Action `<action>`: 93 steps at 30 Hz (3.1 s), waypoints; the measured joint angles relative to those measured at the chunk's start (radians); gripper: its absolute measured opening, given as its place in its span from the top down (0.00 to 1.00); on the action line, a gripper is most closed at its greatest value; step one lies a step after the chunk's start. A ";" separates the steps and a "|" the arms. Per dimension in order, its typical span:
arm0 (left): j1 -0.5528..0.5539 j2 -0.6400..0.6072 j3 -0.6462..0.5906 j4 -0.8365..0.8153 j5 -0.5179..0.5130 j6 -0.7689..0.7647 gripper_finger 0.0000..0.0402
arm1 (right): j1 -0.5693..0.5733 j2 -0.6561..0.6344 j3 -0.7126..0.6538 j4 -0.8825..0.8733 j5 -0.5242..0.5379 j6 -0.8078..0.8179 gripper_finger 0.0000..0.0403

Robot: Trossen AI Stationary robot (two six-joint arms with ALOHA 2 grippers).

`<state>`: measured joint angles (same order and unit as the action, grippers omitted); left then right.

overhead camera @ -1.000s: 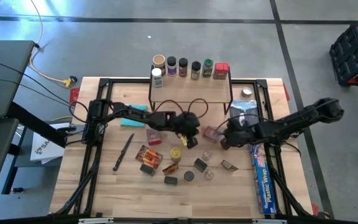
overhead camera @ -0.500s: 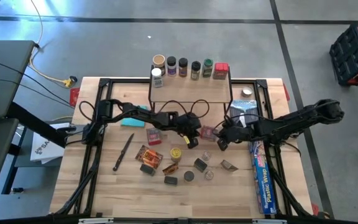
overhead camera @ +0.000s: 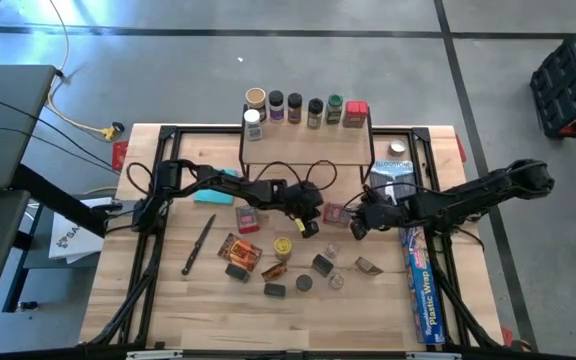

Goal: Shelf spices
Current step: Put the red seasoning can on the shelf aligned with the other red seasoning can

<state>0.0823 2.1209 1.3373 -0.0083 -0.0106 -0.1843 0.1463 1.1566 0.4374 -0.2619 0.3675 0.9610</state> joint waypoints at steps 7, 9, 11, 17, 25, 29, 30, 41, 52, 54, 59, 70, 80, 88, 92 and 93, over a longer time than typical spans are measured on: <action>0.005 0.044 -0.001 0.088 0.006 0.008 1.00 | -0.016 0.081 0.000 0.013 -0.023 0.051 0.74; 0.002 0.043 -0.001 0.101 0.005 0.021 1.00 | -0.016 0.116 0.000 0.056 -0.048 0.041 0.74; -0.002 0.042 -0.001 0.108 0.001 0.030 1.00 | -0.016 0.149 -0.001 0.095 -0.071 0.025 0.74; -0.018 -0.001 -0.002 0.104 -0.012 0.032 1.00 | -0.015 0.208 -0.002 0.152 -0.103 0.008 0.74; -0.041 -0.079 -0.002 0.042 -0.040 0.059 1.00 | -0.015 0.233 -0.002 0.208 -0.117 -0.024 0.74; -0.042 -0.078 -0.002 0.025 -0.036 0.058 1.00 | -0.015 0.233 -0.002 0.226 -0.118 -0.041 0.74; -0.043 -0.078 -0.002 0.022 -0.033 0.059 1.00 | -0.015 0.233 -0.002 0.226 -0.120 -0.046 0.74; -0.049 -0.078 0.001 -0.016 -0.065 0.092 1.00 | -0.017 0.206 0.000 0.197 -0.183 -0.122 0.74; -0.048 -0.078 0.001 -0.038 -0.074 0.103 1.00 | -0.013 0.132 0.042 -0.026 -0.292 -0.063 0.75; -0.047 -0.078 0.001 -0.058 -0.075 0.103 1.00 | -0.013 0.120 0.090 -0.131 -0.259 -0.064 0.76; -0.045 -0.078 0.001 -0.109 -0.077 0.117 1.00 | -0.028 0.115 0.126 -0.164 -0.215 -0.112 0.80; -0.031 -0.005 0.000 -0.067 0.035 0.111 1.00 | -0.037 0.149 0.122 -0.086 -0.182 -0.113 0.83; -0.050 -0.005 0.001 -0.166 0.076 0.125 1.00 | -0.039 0.230 0.121 -0.042 -0.185 -0.137 0.83; -0.064 0.018 -0.001 -0.033 0.110 0.088 1.00 | -0.075 0.229 0.121 -0.019 -0.159 -0.170 0.83; -0.062 0.028 -0.001 0.007 0.108 0.081 1.00 | -0.096 0.235 0.121 0.043 -0.185 -0.210 0.83; -0.060 0.033 -0.002 0.009 0.106 0.081 1.00 | -0.102 0.239 0.121 0.059 -0.191 -0.224 0.83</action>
<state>0.0224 2.1536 1.3357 0.0012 0.0951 -0.1034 0.0447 1.3954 0.5579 -0.2025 0.1761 0.7367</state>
